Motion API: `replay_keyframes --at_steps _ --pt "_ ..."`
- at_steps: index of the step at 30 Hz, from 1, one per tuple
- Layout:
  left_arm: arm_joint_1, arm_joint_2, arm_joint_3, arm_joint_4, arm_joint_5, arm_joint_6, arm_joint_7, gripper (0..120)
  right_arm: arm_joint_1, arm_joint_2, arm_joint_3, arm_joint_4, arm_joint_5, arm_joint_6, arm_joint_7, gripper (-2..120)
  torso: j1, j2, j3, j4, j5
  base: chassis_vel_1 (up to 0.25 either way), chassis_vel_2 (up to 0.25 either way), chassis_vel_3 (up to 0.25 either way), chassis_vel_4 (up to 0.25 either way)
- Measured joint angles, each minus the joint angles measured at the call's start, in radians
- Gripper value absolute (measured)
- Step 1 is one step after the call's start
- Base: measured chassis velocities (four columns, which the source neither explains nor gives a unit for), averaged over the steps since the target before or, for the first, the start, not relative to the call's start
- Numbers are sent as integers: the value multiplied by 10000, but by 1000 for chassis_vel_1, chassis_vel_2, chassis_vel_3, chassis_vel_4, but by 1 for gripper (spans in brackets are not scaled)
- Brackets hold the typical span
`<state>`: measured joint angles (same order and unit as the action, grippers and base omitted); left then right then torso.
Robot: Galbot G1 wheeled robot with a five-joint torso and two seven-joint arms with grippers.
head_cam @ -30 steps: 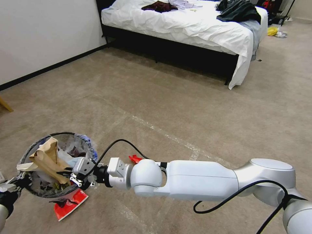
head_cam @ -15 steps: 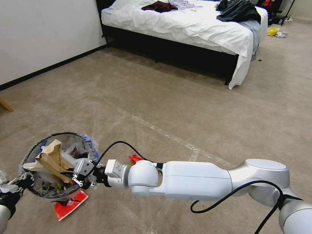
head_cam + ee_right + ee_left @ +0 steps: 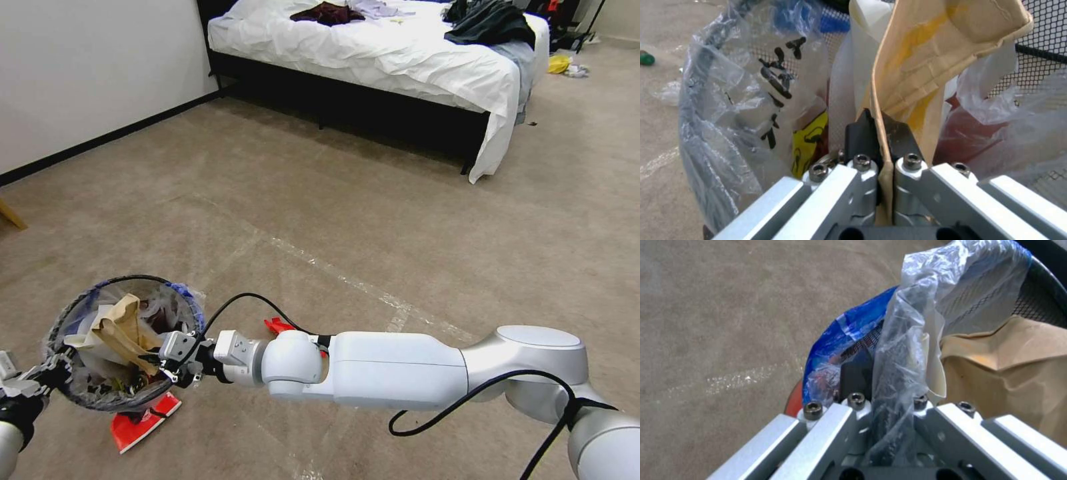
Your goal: Pick up the trash bin and place the garbage on the floor into it.
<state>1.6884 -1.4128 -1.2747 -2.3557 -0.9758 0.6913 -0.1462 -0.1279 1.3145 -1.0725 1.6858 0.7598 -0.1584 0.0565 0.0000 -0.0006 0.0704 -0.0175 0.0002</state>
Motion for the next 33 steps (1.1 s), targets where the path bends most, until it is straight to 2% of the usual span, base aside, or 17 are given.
replay_keyframes --at_steps 17,33 --pt "59 -40 2 -68 3 0 8 1 98 49 -86 -29 57 -229 100 0 -1 -1 0 0 0 0 0 0 0" --pt "126 -93 44 -123 57 0 33 1 255 467 -248 -784 231 -475 -4 0 0 0 0 0 0 0 0 0 0"
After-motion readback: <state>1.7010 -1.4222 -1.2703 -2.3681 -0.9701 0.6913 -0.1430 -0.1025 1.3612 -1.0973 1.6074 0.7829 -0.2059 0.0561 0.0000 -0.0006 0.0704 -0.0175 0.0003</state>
